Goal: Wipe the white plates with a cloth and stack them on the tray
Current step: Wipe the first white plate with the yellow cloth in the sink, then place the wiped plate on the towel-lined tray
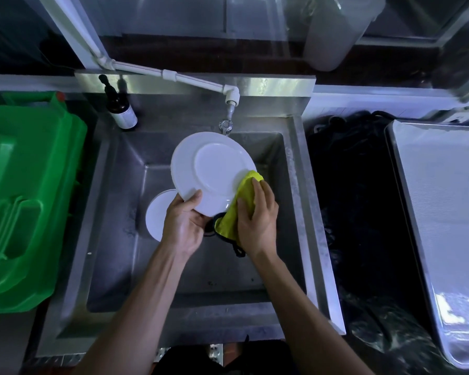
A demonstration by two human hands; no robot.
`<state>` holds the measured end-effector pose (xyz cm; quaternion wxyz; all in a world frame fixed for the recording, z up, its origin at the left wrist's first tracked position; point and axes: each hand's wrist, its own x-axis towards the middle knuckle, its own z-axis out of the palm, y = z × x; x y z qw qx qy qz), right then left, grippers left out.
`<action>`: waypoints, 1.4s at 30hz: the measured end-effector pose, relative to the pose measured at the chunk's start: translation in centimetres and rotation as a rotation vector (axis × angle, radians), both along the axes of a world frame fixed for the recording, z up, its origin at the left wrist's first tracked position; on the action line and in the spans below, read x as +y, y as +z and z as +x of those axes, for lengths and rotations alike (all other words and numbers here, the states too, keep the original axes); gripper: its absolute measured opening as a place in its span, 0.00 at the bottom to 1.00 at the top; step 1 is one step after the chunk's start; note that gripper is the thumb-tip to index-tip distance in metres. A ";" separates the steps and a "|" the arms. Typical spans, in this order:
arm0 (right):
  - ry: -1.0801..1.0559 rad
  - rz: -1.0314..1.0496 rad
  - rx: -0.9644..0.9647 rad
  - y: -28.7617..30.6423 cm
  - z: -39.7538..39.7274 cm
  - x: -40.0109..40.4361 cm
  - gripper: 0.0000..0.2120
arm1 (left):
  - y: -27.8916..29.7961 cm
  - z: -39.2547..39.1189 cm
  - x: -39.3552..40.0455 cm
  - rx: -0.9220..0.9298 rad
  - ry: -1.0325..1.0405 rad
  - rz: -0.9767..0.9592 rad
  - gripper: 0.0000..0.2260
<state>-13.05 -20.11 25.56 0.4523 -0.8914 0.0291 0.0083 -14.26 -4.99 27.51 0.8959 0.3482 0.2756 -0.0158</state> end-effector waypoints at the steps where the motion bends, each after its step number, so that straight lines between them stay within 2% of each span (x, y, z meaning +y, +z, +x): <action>1: 0.013 -0.010 -0.004 -0.1 -0.4 0.4 0.24 | 0.1 0.2 0.1 0.008 0.007 0.008 0.21; 5: 0.062 -0.069 -0.038 -0.1 -1.7 1.2 0.25 | 0.1 0.7 0.7 0.033 0.020 0.025 0.25; 12: 0.192 -0.221 -0.167 0.8 -3.3 -0.1 0.22 | 0.2 1.8 1.5 0.030 -0.059 0.149 0.18; 16: 0.255 -0.309 -0.201 1.3 -3.2 -1.6 0.19 | 0.6 2.6 1.8 -0.002 -0.156 0.351 0.08; 19: 0.266 -0.364 -0.178 1.7 -2.7 -2.5 0.18 | 1.0 3.1 1.6 -0.051 -0.251 0.517 0.07; 22: 0.260 -0.406 -0.142 2.1 -2.1 -3.6 0.17 | 1.4 3.7 1.3 -0.162 -0.369 0.769 0.07; 27: 0.178 -0.471 -0.111 4.0 -0.7 -5.8 0.18 | 2.2 5.0 1.3 -0.489 -0.565 1.357 0.10; 29: 0.145 -0.504 -0.107 5.0 -0.3 -7.0 0.18 | 2.6 5.4 0.9 -0.592 -0.617 1.497 0.04; 30: 0.133 -0.525 -0.106 5.4 -0.1 -7.7 0.18 | 2.6 5.6 0.5 -0.633 -0.638 1.555 0.04; 32: 0.097 -0.547 -0.102 6.3 0.3 -9.4 0.18 | 2.9 6.1 -0.4 -0.694 -0.688 1.656 0.14; 35: 0.024 -0.566 -0.090 7.0 0.8 -12.6 0.19 | 3.2 7.0 -2.8 -0.765 -0.768 1.696 0.22; 42: -0.084 -0.566 -0.054 7.3 1.6 -22.4 0.18 | 3.6 11.4 -12.5 -0.960 -0.847 1.883 0.25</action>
